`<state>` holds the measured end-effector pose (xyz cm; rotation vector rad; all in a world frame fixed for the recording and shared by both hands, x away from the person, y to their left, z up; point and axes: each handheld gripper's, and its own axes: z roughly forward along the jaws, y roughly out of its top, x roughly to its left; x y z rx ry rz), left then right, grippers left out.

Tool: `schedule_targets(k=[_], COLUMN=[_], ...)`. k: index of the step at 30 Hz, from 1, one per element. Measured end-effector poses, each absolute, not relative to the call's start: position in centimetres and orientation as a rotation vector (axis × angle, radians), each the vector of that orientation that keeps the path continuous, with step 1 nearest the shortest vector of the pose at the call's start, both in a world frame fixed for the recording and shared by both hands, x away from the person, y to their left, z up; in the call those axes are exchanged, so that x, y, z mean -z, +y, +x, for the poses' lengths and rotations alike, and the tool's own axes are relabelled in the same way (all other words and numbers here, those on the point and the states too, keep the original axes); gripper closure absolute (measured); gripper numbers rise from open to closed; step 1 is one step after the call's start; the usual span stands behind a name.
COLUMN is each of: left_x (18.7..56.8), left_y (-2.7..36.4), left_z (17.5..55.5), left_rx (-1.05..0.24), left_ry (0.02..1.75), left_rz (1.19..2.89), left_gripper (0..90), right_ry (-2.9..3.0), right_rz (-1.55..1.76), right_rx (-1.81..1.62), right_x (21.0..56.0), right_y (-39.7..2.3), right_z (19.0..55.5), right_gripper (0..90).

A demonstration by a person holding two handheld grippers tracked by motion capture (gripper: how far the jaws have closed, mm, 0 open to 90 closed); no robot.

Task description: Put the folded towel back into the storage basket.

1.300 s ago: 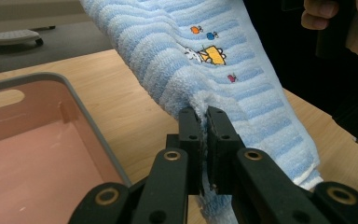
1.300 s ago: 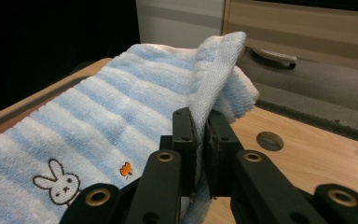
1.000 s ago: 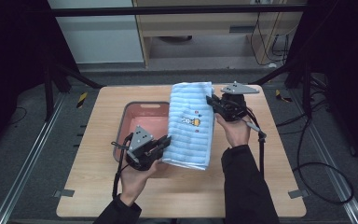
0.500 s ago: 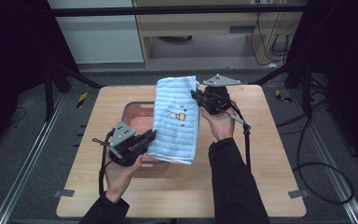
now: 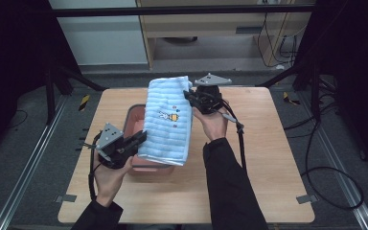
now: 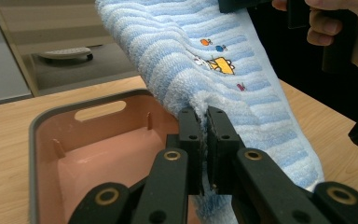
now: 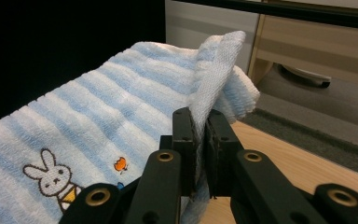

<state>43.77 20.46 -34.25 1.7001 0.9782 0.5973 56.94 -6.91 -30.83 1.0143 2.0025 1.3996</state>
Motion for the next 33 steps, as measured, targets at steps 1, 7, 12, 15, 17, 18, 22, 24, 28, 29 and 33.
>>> schedule_targets(k=[1, 7, 12, 15, 17, 18, 22, 24, 28, 29, 33], left_x=[34.2, 34.2, 34.4, 34.6, 34.7, 34.9, 35.4, 35.7, 36.3, 36.4, 36.9], left_y=[20.7, 21.5, 22.1, 22.7, 22.9, 23.1, 23.3, 23.4, 23.5, 23.5, 23.6], left_z=[43.8, 44.1, 44.4, 44.7, 44.8, 45.0, 45.3, 45.6, 45.8, 45.8, 46.1], left_rx=[-0.6, -0.612, -0.617, -0.62, -0.622, -0.625, -0.629, -0.63, -0.629, -0.629, -0.622], left_ry=[0.983, 0.996, 1.012, 1.031, 1.036, 1.043, 1.056, 1.066, 1.079, 1.081, 1.095], left_rz=[1.697, 1.691, 1.686, 1.677, 1.677, 1.679, 1.681, 1.687, 1.698, 1.702, 1.713], left_gripper=[85.8, 85.7, 85.8, 85.8, 85.8, 85.8, 85.8, 85.8, 85.8, 85.7, 85.8], right_ry=[2.002, 2.005, 2.007, 2.017, 2.024, 2.026, 2.039, 2.044, 2.057, 2.064, 2.082], right_rz=[1.013, 1.0, 0.987, 0.982, 0.981, 0.982, 0.974, 0.971, 0.966, 0.963, 0.969], right_rx=[-1.407, -1.42, -1.432, -1.43, -1.431, -1.429, -1.424, -1.423, -1.409, -1.401, -1.382], right_x=[30.9, 30.7, 30.9, 31.2, 31.5, 31.6, 31.9, 32.1, 32.7, 32.8, 33.5], right_y=[-6.6, -5.3, -4.2, -3.6, -3.2, -3.0, -2.2, -1.9, -1.4, -1.3, -0.8], right_z=[57.1, 57.6, 58.3, 58.7, 59.0, 59.1, 59.5, 59.7, 60.1, 60.2, 60.5], right_gripper=[84.1, 84.1, 84.1, 84.1, 84.1, 84.1, 84.1, 84.1, 84.1, 84.1, 84.1])
